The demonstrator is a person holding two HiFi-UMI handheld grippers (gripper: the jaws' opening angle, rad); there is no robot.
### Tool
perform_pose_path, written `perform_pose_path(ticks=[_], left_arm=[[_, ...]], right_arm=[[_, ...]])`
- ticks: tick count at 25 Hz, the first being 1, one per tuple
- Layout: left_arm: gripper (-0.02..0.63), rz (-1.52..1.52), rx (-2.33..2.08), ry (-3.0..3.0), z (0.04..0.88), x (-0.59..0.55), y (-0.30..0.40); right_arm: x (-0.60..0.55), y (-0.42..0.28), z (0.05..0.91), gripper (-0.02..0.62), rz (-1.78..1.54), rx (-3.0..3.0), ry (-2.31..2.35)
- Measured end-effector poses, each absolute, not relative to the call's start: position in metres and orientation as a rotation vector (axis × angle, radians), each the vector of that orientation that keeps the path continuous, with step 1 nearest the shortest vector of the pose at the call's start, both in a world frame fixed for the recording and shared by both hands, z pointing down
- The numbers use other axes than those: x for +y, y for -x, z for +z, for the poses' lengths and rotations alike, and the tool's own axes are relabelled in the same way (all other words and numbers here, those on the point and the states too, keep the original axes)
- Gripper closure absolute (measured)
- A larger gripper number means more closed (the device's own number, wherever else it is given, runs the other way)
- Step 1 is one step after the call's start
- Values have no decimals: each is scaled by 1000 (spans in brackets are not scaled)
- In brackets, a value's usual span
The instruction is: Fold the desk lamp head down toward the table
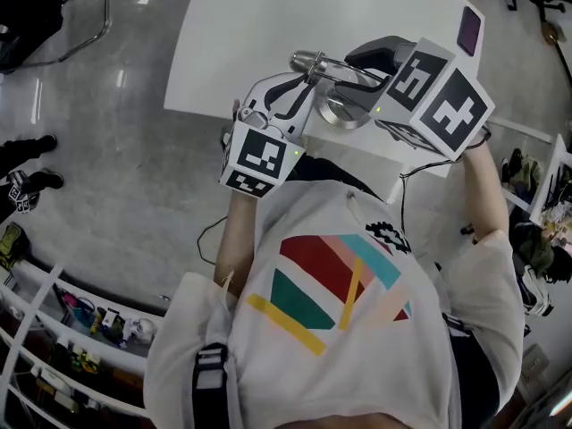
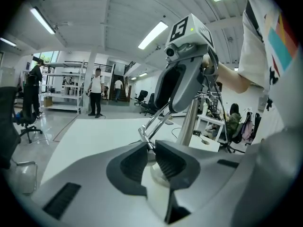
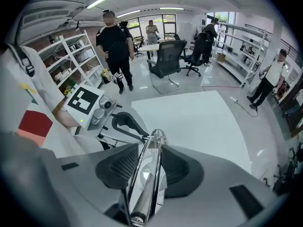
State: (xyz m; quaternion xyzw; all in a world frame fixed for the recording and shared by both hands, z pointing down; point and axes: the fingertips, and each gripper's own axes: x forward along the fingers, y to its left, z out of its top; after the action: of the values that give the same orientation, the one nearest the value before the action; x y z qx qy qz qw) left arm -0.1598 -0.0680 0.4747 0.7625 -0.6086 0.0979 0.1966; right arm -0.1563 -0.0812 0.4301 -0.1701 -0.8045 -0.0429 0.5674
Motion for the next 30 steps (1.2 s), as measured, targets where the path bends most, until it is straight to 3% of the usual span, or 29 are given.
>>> perform_pose_path(ticks=[17,21,26,30], left_arm=[[514,264,-1660,-2119,486,-70,155],[515,158,-1629,-2108,479,-64,160],[516,-81,-1777,-2103,410,-62,184],[517,-49,-1891,-2251,341,-90,192]], right_arm=[[-85,157,437,440,-4,-2000,365],[-92,157,409,440,-107,-2117,274],[-116,138,337,440,-38,-2401,110],[-146,104,293,440,76,-2705,-165]])
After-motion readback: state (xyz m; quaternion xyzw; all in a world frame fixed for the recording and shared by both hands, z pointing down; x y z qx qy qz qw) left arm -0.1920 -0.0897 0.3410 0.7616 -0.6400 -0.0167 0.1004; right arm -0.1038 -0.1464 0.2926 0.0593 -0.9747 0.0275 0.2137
